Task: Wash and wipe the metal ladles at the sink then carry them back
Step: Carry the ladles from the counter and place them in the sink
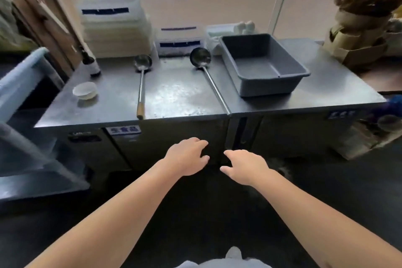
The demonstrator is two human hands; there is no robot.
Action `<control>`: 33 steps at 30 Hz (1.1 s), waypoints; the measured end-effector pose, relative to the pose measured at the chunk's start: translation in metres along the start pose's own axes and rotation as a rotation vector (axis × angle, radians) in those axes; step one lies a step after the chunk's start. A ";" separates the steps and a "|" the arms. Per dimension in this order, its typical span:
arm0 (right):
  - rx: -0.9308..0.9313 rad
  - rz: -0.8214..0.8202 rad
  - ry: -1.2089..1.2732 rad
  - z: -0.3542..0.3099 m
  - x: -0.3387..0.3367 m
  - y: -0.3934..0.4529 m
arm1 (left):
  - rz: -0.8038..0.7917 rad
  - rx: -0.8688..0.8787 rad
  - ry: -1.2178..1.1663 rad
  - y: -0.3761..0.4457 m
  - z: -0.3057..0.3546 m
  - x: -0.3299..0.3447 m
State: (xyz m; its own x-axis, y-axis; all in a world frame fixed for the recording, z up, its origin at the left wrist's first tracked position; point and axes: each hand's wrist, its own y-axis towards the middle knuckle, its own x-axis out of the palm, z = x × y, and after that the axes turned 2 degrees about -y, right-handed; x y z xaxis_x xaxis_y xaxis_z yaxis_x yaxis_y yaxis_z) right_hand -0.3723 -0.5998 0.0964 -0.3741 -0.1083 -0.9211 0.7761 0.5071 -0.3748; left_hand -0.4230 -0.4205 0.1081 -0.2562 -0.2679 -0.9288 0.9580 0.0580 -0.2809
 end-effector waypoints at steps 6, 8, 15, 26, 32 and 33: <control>-0.075 -0.006 -0.025 0.036 -0.034 0.071 | 0.020 -0.126 -0.080 0.065 0.014 -0.006; -0.085 -0.001 -0.010 0.045 -0.046 0.092 | 0.021 -0.132 -0.102 0.084 0.018 -0.009; -0.138 0.027 -0.023 0.057 -0.084 0.180 | 0.041 -0.109 -0.133 0.168 -0.001 -0.028; -0.025 -0.058 0.044 0.038 -0.113 0.387 | -0.032 -0.070 -0.158 0.362 -0.103 -0.084; 0.080 -0.109 0.165 0.041 -0.132 0.475 | -0.143 -0.046 -0.193 0.450 -0.145 -0.106; 0.106 -0.121 0.195 0.043 -0.133 0.486 | -0.159 -0.051 -0.219 0.462 -0.149 -0.107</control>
State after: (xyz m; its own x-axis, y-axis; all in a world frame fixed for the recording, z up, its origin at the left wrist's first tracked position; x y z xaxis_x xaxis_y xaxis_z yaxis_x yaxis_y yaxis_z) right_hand 0.0765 -0.3758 0.0322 -0.5502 0.0094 -0.8350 0.7650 0.4064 -0.4996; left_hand 0.0276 -0.2216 0.0419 -0.3637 -0.4788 -0.7990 0.8987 0.0452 -0.4362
